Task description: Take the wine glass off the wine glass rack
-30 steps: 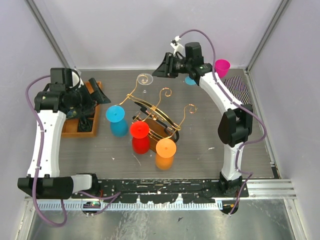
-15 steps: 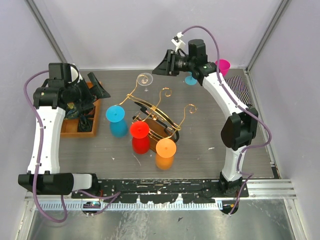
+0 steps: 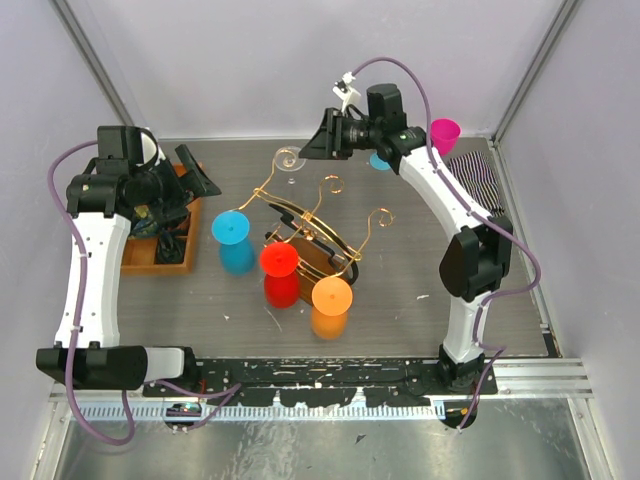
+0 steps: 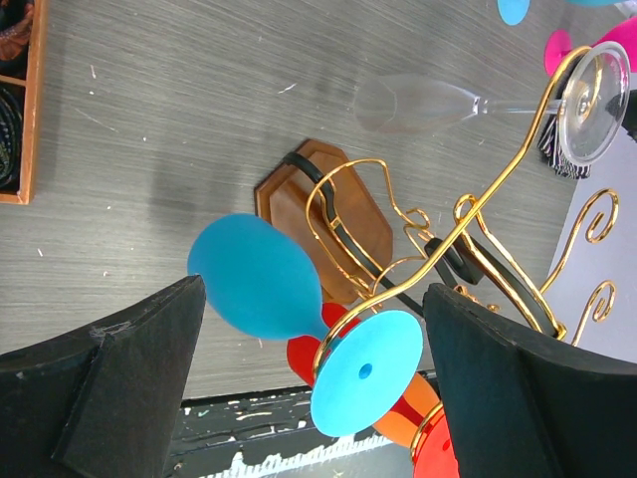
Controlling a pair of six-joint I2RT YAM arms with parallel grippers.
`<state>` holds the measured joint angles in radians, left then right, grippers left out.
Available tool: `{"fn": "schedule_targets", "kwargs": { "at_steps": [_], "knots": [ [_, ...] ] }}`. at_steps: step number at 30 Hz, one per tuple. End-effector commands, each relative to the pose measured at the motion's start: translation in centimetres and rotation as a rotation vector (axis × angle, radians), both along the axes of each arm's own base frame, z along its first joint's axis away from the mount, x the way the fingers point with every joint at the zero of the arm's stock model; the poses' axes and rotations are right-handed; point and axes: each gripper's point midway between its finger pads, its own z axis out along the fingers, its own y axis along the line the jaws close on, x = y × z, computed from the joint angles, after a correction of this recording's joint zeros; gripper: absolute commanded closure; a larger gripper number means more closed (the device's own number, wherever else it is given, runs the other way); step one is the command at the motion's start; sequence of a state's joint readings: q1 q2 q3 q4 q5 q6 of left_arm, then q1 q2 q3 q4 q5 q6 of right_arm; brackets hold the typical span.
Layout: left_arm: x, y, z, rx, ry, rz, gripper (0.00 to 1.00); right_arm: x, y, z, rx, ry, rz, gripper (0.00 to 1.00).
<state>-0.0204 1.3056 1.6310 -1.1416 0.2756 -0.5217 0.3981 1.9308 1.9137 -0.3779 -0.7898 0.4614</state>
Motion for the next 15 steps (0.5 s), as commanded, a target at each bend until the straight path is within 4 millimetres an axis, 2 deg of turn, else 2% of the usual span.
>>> {"fn": "schedule_targets", "kwargs": {
  "at_steps": [1,5,15],
  "knots": [
    [0.1,-0.3,0.5,-0.01,-0.021,-0.014,0.02,0.4,-0.3,1.3,-0.021,-0.071,-0.016,0.53],
    [0.1,-0.2,0.4,-0.004,-0.02,-0.015,0.02,0.3,0.1,1.3,-0.008,-0.054,0.005,0.54],
    [0.4,-0.4,-0.1,-0.017,-0.006,-0.022,0.02,-0.5,1.5,1.7,0.026,-0.048,0.072,0.66]
  ]
}}
